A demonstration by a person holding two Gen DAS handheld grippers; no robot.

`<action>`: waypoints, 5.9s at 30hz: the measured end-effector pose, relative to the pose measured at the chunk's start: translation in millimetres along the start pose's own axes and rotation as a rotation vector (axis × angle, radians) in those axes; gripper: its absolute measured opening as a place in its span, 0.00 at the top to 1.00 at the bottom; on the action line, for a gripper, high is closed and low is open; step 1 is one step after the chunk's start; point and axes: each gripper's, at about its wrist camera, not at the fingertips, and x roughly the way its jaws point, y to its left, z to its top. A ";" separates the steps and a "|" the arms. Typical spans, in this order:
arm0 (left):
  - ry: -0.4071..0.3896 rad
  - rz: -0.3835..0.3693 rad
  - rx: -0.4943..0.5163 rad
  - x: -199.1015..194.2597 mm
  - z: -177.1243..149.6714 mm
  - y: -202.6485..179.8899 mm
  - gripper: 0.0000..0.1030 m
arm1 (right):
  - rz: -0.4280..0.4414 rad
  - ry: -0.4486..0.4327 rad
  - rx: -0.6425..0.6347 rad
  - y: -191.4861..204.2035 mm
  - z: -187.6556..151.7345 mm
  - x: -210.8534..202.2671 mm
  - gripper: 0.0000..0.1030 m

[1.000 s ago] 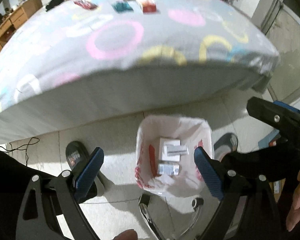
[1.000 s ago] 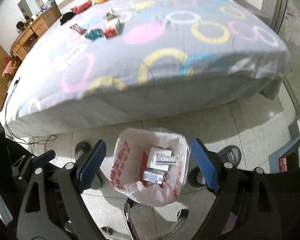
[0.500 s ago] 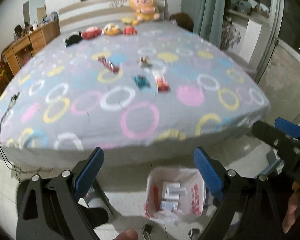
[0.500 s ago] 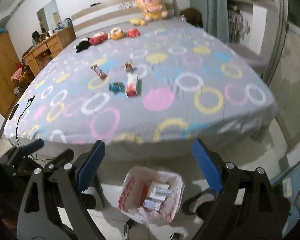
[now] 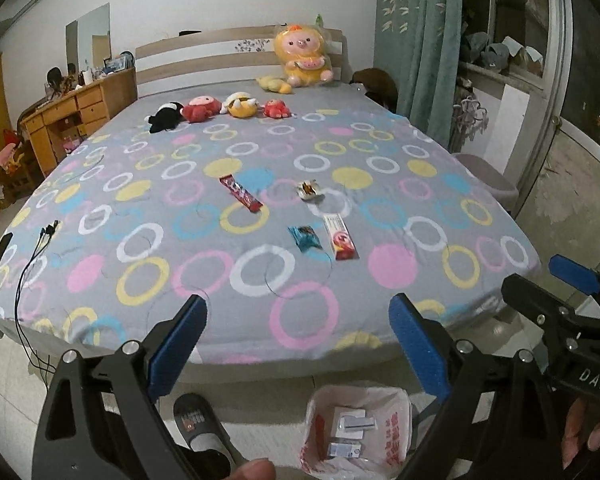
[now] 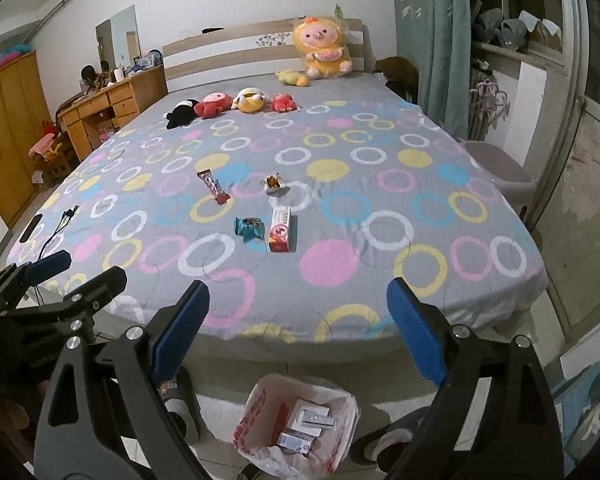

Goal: Collect trash
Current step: 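Raise both open tools from the bag back toward the bed, then move the left tool to the red candy stick while the right tool moves to the ointment box, then close the left tool on the red candy stick while the right tool closes on the ointment box, then lift the red candy stick with the left tool while the right tool carries the ointment box toward the bag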

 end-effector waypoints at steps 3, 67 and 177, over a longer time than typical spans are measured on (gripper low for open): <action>-0.010 0.004 -0.001 1.0 8.1 3.5 0.13 | 0.000 -0.007 -0.012 4.1 5.7 2.0 0.15; 0.231 0.095 -0.181 386.1 143.1 101.6 0.13 | 0.008 0.366 -0.096 25.7 51.4 332.2 0.15; 0.163 -0.007 -0.071 226.8 91.4 76.9 0.92 | -0.129 0.293 -0.085 1.1 22.7 160.6 0.69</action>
